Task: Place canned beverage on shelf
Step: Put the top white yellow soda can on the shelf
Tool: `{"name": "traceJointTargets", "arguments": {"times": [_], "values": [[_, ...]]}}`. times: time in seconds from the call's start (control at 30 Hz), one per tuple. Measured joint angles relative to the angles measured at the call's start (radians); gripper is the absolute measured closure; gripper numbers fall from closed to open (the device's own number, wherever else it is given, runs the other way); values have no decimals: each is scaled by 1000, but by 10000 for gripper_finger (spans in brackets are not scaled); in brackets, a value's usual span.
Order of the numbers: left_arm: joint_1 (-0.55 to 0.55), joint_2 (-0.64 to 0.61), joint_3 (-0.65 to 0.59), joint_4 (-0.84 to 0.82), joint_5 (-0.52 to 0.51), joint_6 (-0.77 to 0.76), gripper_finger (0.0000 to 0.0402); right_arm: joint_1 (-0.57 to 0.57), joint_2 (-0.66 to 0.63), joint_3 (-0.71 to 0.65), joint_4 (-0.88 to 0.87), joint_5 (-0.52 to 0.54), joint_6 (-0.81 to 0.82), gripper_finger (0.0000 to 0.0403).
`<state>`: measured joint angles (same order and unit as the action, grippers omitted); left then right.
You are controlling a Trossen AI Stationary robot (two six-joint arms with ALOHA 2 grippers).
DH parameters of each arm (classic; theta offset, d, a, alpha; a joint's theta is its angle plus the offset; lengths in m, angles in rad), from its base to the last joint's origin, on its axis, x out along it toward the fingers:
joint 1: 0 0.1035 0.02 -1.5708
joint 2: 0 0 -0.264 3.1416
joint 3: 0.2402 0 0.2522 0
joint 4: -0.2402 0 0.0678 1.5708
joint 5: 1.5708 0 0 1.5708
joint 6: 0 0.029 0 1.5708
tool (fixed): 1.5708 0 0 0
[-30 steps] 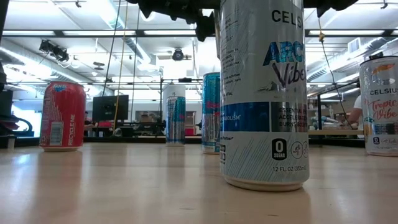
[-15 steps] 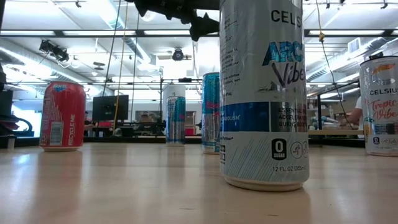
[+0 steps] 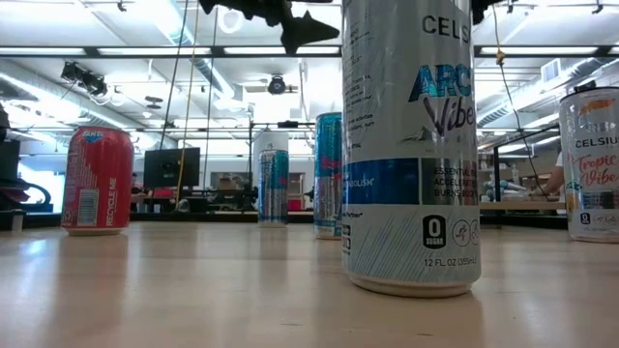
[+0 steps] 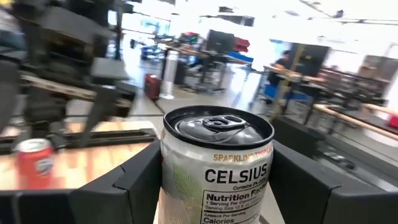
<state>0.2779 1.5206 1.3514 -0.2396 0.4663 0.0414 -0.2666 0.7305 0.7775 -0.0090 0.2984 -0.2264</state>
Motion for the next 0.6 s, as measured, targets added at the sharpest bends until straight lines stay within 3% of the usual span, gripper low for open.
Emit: {"name": "traceJointTargets", "arguments": {"times": [0.27,0.6], "values": [[-10,-24,0,-23,60,23,84,-167,-1,-84,55,-23,84,147],[-14,-24,0,-45,63,34,84,-279,38,-237,200,-72,172,146]]}}
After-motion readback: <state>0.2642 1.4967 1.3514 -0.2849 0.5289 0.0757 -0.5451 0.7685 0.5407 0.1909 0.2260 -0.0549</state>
